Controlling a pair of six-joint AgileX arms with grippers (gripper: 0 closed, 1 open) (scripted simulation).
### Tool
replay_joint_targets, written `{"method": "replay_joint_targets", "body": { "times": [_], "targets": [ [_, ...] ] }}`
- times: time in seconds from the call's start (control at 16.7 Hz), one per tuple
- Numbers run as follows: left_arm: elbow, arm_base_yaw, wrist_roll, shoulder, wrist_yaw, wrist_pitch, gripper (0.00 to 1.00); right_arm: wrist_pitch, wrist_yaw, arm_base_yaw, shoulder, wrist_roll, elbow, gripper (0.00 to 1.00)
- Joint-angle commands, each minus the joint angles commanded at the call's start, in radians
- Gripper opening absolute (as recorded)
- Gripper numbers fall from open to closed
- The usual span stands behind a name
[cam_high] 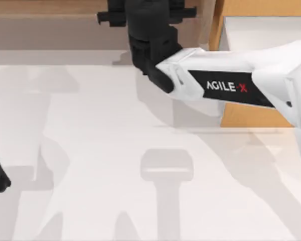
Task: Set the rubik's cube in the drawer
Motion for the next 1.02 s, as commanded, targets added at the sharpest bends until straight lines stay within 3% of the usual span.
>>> {"method": "replay_joint_targets", "body": {
  "times": [0.36,1.02],
  "targets": [
    [0.000,0.000,0.000,0.000,0.000,0.000,1.00,-0.397,-0.176,-0.003,-0.127,0.037,0.054,0.00],
    [0.000,0.000,0.000,0.000,0.000,0.000,1.00,-1.409,-0.537,-0.163,-0.316,0.090,0.261,0.00]
  ]
}}
